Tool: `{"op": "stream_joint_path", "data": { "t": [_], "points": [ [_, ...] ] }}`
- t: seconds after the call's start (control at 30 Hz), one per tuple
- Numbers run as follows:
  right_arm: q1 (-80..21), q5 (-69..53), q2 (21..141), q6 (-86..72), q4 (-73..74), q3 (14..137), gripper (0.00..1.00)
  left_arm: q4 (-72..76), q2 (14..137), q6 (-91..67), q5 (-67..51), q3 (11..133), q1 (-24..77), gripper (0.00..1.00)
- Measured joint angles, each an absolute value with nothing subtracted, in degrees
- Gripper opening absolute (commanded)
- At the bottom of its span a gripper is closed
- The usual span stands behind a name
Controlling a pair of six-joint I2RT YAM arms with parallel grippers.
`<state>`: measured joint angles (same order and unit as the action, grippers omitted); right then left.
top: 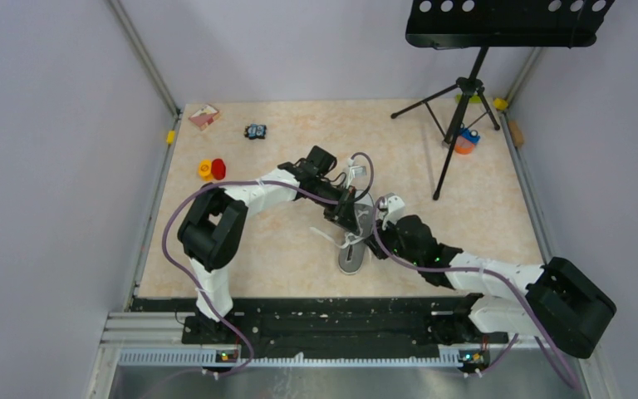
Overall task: Tie the shoes
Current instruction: Cross the shoelace with the shoelace.
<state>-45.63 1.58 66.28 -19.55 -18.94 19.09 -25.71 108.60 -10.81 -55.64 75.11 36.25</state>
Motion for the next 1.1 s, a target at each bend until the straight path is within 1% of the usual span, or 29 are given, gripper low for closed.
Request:
{"op": "stream_joint_path", "data": {
  "t": [0.2, 0.53, 0.73, 1.1],
  "points": [
    [-45.6, 1.4, 66.0, -19.6, -19.2, 19.2, 0.0, -25.7, 108.6, -10.8, -55.7, 75.1, 36.2, 0.0],
    [-45.6, 1.7, 61.5, -21.3, -19.2, 19.2, 0.0, -25.7, 108.6, -10.8, -55.9, 75.1, 36.0, 0.0],
    [-45.6, 0.3, 63.7, -23.2, -19.8, 19.6, 0.0, -25.8, 108.6, -10.8, -55.9, 75.1, 35.9, 0.0],
    [-45.6, -0.5, 67.8, -29.3, -25.1, 20.0, 0.0, -25.8, 108.6, -10.8, -56.2, 75.1, 35.9, 0.0]
  ]
}}
